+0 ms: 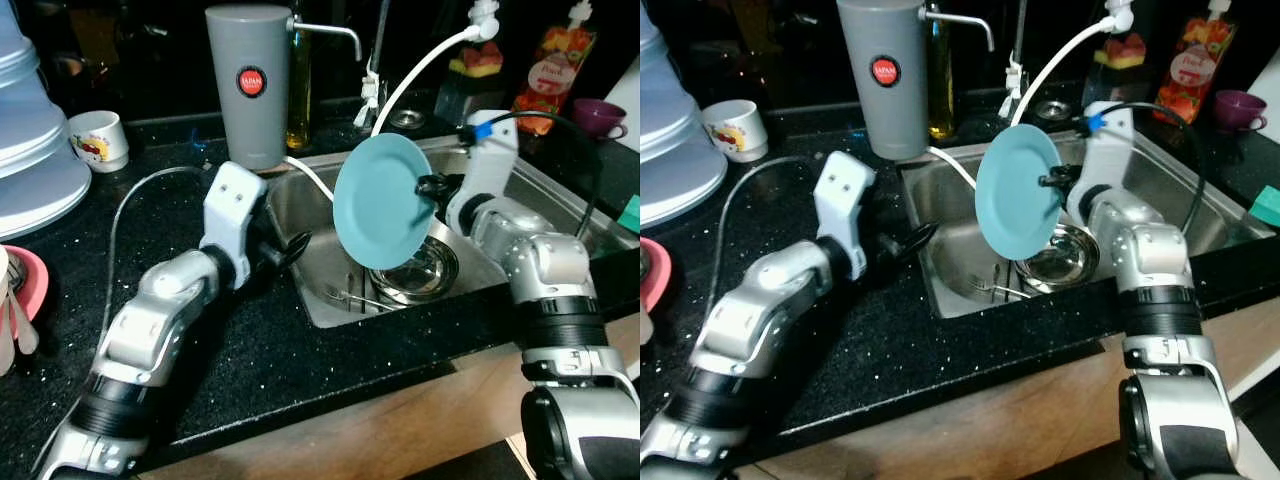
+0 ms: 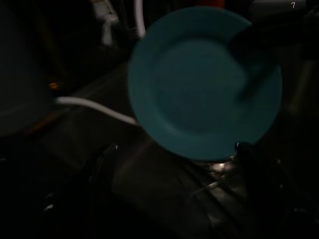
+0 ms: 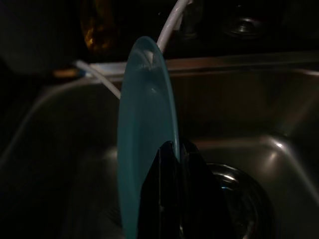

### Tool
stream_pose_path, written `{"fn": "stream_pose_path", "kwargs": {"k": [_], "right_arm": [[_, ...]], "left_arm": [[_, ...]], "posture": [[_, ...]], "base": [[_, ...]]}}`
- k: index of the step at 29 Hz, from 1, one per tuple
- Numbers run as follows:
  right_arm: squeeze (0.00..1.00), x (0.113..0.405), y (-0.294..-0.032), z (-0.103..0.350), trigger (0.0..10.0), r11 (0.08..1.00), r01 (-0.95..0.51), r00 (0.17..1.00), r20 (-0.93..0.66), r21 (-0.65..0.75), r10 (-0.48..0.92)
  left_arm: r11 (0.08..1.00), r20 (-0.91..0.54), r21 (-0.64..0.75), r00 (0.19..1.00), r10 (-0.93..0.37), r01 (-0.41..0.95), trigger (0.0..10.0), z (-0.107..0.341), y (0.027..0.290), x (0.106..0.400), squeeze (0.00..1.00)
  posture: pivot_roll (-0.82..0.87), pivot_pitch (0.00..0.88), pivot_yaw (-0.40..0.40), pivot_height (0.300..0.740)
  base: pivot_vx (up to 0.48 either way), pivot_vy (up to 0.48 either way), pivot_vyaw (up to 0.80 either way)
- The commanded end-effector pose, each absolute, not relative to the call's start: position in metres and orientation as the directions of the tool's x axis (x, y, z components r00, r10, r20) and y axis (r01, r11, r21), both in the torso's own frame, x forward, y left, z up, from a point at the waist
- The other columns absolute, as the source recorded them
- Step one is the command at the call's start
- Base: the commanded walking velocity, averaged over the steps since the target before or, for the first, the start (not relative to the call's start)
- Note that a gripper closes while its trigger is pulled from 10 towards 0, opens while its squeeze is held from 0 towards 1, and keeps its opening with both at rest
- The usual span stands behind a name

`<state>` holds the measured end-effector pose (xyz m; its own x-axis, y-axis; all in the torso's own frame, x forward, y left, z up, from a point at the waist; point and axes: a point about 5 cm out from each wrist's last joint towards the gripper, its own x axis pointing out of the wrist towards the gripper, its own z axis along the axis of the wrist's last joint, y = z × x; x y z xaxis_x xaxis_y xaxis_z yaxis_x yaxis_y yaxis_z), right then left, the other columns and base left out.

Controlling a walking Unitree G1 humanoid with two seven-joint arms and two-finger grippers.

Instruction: Kitchen organization

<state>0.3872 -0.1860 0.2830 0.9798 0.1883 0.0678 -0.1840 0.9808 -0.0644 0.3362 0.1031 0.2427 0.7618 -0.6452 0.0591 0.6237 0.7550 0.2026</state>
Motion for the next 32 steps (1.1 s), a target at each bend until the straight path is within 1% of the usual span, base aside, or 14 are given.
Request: {"fn": "stream_pose_path", "kwargs": {"k": [1, 16, 19, 20, 21, 22, 23, 24, 26, 27, 29, 30, 31, 32], "right_arm": [[0.0, 0.386, -0.179, 0.275, 0.0, 0.973, -0.184, 0.98, 0.057, -0.14, 0.193], [0.0, 0.383, -0.155, 0.238, 0.0, 0.935, -0.212, 0.976, -0.017, -0.285, 0.216], [0.0, 0.383, -0.154, 0.238, 1.4, 0.935, -0.209, 0.977, -0.015, -0.286, 0.213], [0.0, 0.383, -0.154, 0.239, 2.7, 0.936, -0.208, 0.977, -0.015, -0.285, 0.212], [0.0, 0.383, -0.154, 0.239, 2.7, 0.936, -0.208, 0.977, -0.015, -0.285, 0.212], [0.0, 0.383, -0.154, 0.239, 4.1, 0.936, -0.205, 0.978, -0.013, -0.288, 0.21], [0.0, 0.383, -0.154, 0.239, 9.1, 0.935, -0.202, 0.978, -0.012, -0.292, 0.208], [0.46, 0.383, -0.154, 0.239, 10.0, 0.934, -0.206, 0.977, -0.013, -0.29, 0.212], [0.46, 0.383, -0.153, 0.239, 10.0, 0.934, -0.212, 0.976, -0.015, -0.288, 0.217], [1.0, 0.383, -0.154, 0.239, 10.0, 0.935, -0.203, 0.978, -0.014, -0.291, 0.208], [1.0, 0.383, -0.154, 0.239, 10.0, 0.935, -0.185, 0.981, -0.01, -0.302, 0.191], [0.22, 0.383, -0.155, 0.239, 10.0, 0.936, -0.18, 0.983, -0.009, -0.303, 0.186], [0.0, 0.384, -0.156, 0.239, 10.0, 0.94, -0.17, 0.984, -0.005, -0.297, 0.177], [0.0, 0.384, -0.157, 0.239, 10.0, 0.942, -0.165, 0.985, -0.002, -0.292, 0.172]], "left_arm": [[0.727, 0.028, 0.219, 0.74, -0.672, 0.651, 10.0, 0.236, 0.093, 0.34, 0.0], [0.608, -0.052, 0.193, 0.627, -0.777, 0.77, 10.0, 0.226, 0.062, 0.347, 0.0], [0.605, -0.048, 0.185, 0.622, -0.782, 0.774, 10.0, 0.227, 0.06, 0.347, 0.0], [0.603, -0.048, 0.185, 0.62, -0.783, 0.776, 10.0, 0.228, 0.06, 0.347, 0.0], [0.603, -0.048, 0.185, 0.62, -0.783, 0.776, 10.0, 0.228, 0.06, 0.347, 0.0], [0.598, -0.053, 0.194, 0.617, -0.785, 0.778, 10.0, 0.228, 0.059, 0.347, 0.0], [0.595, -0.057, 0.199, 0.615, -0.786, 0.779, 10.0, 0.228, 0.059, 0.347, 0.0], [0.593, -0.062, 0.203, 0.614, -0.787, 0.779, 10.0, 0.228, 0.059, 0.347, 0.0], [0.591, -0.066, 0.206, 0.613, -0.787, 0.78, 10.0, 0.228, 0.059, 0.347, 0.0], [0.592, -0.067, 0.204, 0.615, -0.786, 0.779, 10.0, 0.228, 0.06, 0.348, 0.0], [0.596, -0.066, 0.201, 0.618, -0.783, 0.777, 10.0, 0.228, 0.061, 0.348, 0.0], [0.602, -0.063, 0.202, 0.623, -0.779, 0.773, 10.0, 0.228, 0.061, 0.349, 0.0], [0.613, -0.057, 0.201, 0.634, -0.771, 0.764, 10.0, 0.229, 0.062, 0.35, 0.0], [0.619, -0.053, 0.199, 0.639, -0.768, 0.76, 10.0, 0.23, 0.063, 0.35, 0.0]], "posture": [[-0.03, 0.07, 0.033, 0.74], [-0.03, 0.078, 0.048, 0.74], [-0.03, 0.078, 0.047, 0.74], [-0.03, 0.077, 0.045, 0.74], [-0.03, 0.077, 0.045, 0.74], [-0.03, 0.077, 0.044, 0.74], [-0.03, 0.075, 0.045, 0.74], [-0.03, 0.075, 0.045, 0.74], [-0.03, 0.075, 0.045, 0.74], [-0.03, 0.072, 0.045, 0.74], [-0.03, 0.072, 0.045, 0.74], [-0.03, 0.071, 0.045, 0.74], [-0.03, 0.07, 0.045, 0.74], [-0.03, 0.07, 0.045, 0.74]], "base": [[0.0, 0.0, 0.0], [0.0, 0.0, 0.0], [0.0, 0.0, 0.0], [0.0, 0.0, 0.0], [0.0, 0.0, 0.0], [0.0, 0.0, 0.0], [0.0, 0.0, 0.0], [0.0, 0.0, 0.0], [0.0, 0.0, 0.0], [0.0, 0.0, 0.0], [0.0, 0.0, 0.0], [0.0, 0.0, 0.0], [0.0, 0.0, 0.0], [0.0, 0.0, 0.0]]}}
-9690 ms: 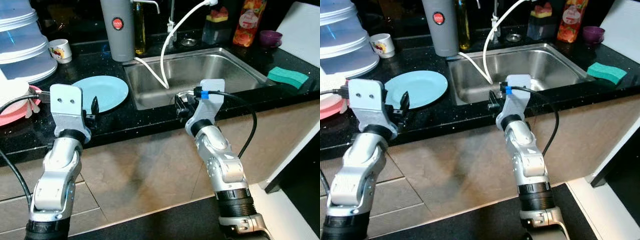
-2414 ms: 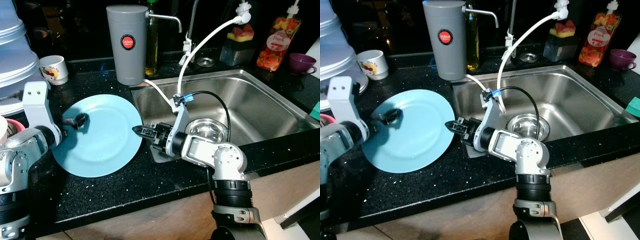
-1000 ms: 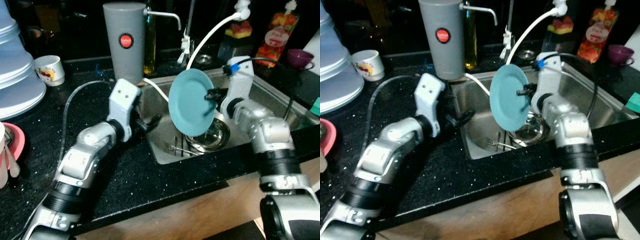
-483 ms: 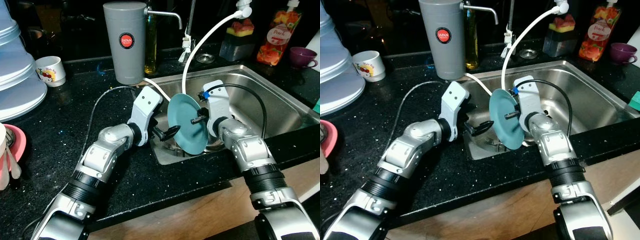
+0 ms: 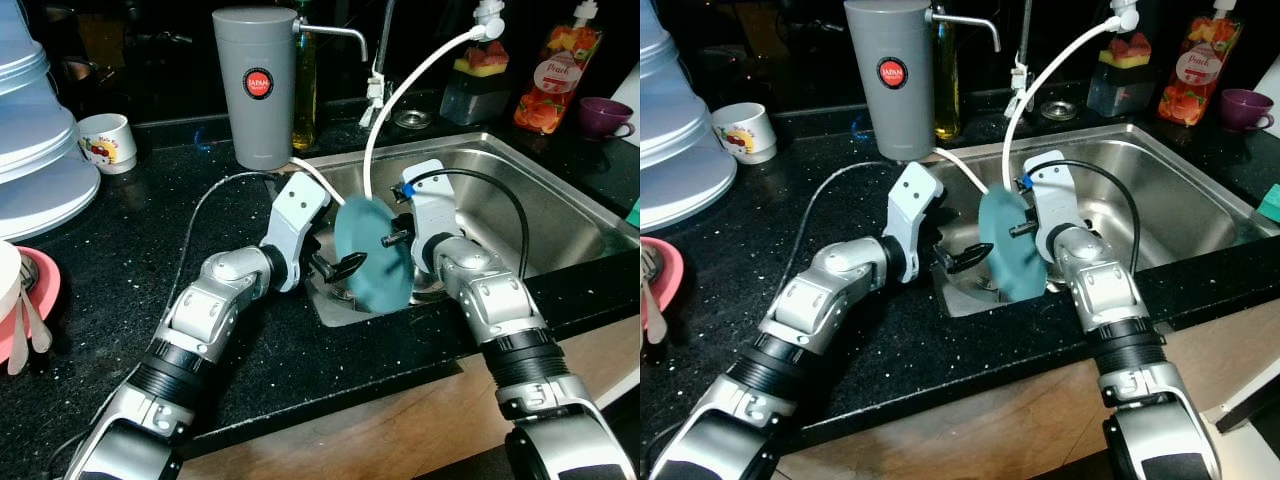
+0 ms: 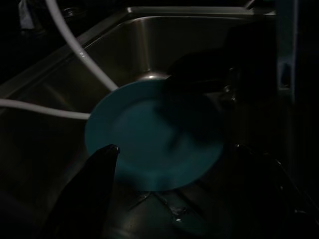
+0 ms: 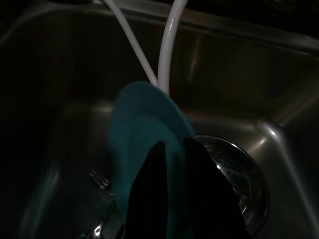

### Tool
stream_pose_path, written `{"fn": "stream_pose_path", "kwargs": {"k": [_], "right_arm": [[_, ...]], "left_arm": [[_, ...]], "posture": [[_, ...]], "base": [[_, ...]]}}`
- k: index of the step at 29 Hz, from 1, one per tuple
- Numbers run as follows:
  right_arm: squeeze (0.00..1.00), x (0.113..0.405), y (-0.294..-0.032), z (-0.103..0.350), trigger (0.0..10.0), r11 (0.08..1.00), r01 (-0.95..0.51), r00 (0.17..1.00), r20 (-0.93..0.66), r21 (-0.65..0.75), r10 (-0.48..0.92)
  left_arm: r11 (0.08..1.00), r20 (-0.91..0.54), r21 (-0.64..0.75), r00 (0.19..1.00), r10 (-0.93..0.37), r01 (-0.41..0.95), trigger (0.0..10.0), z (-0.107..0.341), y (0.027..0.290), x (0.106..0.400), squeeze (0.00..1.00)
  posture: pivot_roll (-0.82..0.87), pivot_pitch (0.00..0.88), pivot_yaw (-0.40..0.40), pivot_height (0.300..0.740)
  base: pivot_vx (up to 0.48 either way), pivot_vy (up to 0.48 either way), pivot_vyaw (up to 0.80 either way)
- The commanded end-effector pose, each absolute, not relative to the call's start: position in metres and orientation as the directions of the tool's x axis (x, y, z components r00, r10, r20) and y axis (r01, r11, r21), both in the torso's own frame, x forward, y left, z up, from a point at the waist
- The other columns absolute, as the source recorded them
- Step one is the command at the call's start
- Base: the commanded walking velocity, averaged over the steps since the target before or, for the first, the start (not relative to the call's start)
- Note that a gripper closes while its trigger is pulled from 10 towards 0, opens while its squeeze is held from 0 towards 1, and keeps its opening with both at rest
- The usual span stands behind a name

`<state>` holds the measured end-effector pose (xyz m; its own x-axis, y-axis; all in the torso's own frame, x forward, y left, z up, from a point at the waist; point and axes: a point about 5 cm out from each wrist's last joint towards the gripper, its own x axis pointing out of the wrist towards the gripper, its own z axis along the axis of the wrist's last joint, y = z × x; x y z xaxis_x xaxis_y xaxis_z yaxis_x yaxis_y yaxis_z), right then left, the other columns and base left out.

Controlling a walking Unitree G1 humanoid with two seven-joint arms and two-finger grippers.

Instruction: Kitchen organization

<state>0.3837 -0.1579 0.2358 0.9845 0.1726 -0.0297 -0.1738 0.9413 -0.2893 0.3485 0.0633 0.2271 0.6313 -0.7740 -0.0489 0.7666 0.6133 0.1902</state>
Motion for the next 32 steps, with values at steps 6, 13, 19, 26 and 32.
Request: {"fn": "stream_pose_path", "kwargs": {"k": [6, 13, 19, 26, 32], "right_arm": [[0.0, 0.386, -0.163, 0.252, 10.0, 0.971, -0.104, 0.989, 0.079, -0.213, 0.123], [0.0, 0.378, -0.171, 0.288, 10.0, 0.994, -0.065, 0.934, 0.356, 0.085, 0.03], [0.0, 0.368, -0.184, 0.3, 10.0, 0.928, -0.113, 0.889, 0.454, 0.354, -0.065], [0.0, 0.364, -0.175, 0.288, 10.0, 0.912, -0.163, 0.901, 0.433, 0.376, -0.017], [0.0, 0.358, -0.142, 0.274, 10.0, 0.906, -0.274, 0.91, 0.393, 0.323, 0.135]], "left_arm": [[0.675, -0.033, 0.23, 0.698, -0.715, 0.701, 10.0, 0.233, 0.069, 0.356, 0.0], [0.864, 0.157, 0.256, 0.864, -0.479, 0.433, 10.0, 0.256, 0.092, 0.37, 0.0], [0.931, 0.31, 0.246, 0.888, -0.34, 0.271, 10.0, 0.288, 0.118, 0.366, 0.0], [0.972, 0.341, 0.215, 0.925, -0.17, 0.099, 10.0, 0.288, 0.152, 0.351, 0.0], [0.976, 0.277, 0.218, 0.958, -0.069, 0.007, 10.0, 0.268, 0.178, 0.338, 0.0]], "posture": [[-0.03, 0.07, 0.044, 0.74], [-0.03, 0.072, 0.047, 0.74], [-0.03, 0.071, 0.049, 0.74], [-0.02, 0.067, 0.045, 0.74], [-0.01, 0.064, 0.039, 0.74]], "base": [[0.0, 0.0, 0.0], [0.0, 0.0, 0.0], [0.0, 0.0, 0.0], [0.0, 0.0, 0.0], [0.0, 0.0, 0.0]]}}
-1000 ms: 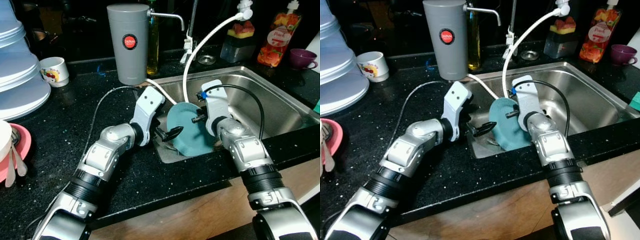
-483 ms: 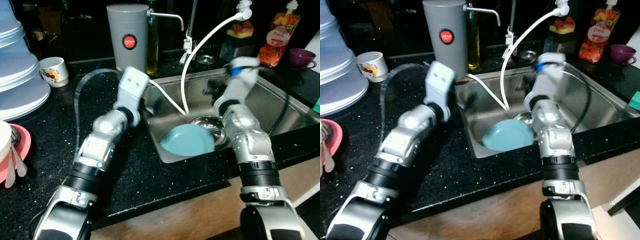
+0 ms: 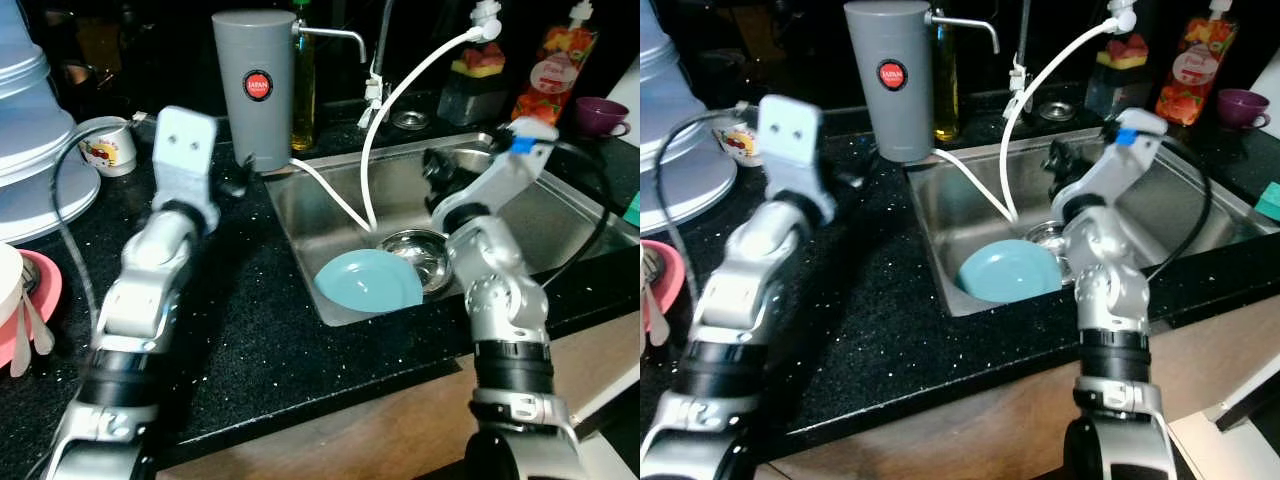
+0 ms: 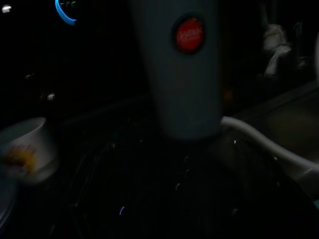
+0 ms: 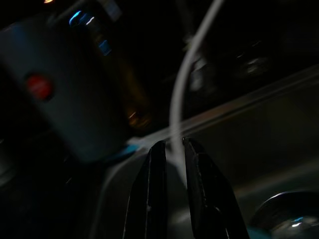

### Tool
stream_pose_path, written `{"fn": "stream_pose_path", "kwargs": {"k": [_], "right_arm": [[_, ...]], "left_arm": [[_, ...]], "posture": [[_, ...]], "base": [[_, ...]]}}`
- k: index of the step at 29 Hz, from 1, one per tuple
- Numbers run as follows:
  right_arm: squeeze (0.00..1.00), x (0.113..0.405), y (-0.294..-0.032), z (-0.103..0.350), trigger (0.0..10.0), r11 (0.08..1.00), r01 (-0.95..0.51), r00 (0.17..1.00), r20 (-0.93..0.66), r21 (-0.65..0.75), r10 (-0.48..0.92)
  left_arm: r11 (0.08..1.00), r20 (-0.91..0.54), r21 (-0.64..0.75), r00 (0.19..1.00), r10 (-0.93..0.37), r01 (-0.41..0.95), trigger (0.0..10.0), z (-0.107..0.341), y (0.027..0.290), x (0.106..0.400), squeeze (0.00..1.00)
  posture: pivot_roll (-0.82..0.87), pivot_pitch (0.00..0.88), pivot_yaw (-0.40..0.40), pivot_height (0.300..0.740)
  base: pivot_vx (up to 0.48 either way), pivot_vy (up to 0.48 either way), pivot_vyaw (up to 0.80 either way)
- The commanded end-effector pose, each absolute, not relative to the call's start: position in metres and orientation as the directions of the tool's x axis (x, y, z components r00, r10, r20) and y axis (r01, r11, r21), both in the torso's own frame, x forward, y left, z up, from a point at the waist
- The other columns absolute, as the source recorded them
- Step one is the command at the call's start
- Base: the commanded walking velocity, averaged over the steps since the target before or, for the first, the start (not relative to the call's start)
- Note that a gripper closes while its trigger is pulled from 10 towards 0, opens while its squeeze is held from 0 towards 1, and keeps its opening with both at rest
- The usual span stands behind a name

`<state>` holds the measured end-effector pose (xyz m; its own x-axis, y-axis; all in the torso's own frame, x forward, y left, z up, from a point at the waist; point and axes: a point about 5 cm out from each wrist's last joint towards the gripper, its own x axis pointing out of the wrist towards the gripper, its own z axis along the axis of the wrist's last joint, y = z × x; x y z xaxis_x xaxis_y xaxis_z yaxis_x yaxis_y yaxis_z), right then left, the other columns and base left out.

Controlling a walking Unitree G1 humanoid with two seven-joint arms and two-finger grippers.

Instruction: Kitchen organization

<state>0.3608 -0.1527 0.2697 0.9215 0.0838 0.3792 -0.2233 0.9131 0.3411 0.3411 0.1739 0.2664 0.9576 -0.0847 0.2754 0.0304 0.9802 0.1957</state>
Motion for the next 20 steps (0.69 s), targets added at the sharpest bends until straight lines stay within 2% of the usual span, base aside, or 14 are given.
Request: {"fn": "stream_pose_path", "kwargs": {"k": [1, 7, 18, 20], "right_arm": [[0.0, 0.356, -0.137, 0.272, 10.0, 0.899, -0.293, 0.908, 0.389, 0.326, 0.155], [0.0, 0.353, -0.127, 0.267, 10.0, 0.883, -0.339, 0.902, 0.38, 0.325, 0.207], [0.0, 0.353, -0.128, 0.264, 10.0, 0.901, -0.31, 0.917, 0.344, 0.305, 0.2], [0.0, 0.353, -0.13, 0.264, 10.0, 0.91, -0.296, 0.921, 0.338, 0.289, 0.192]], "left_arm": [[0.976, 0.262, 0.217, 0.963, -0.059, 0.001, 10.0, 0.265, 0.181, 0.335, 0.0], [0.979, 0.264, 0.204, 0.964, -0.043, -0.013, 10.0, 0.265, 0.183, 0.328, 0.0], [0.973, 0.239, 0.23, 0.967, -0.089, 0.033, 10.0, 0.263, 0.173, 0.327, 0.0], [0.973, 0.235, 0.229, 0.968, -0.092, 0.037, 10.0, 0.263, 0.172, 0.327, 0.0]], "posture": [[-0.01, 0.064, 0.035, 0.74], [-0.01, 0.062, 0.028, 0.74], [-0.01, 0.073, 0.03, 0.74], [-0.01, 0.075, 0.031, 0.74]], "base": [[0.0, 0.0, 0.0], [0.0, 0.0, 0.0], [0.0, 0.0, 0.0], [0.0, 0.0, 0.8]]}}
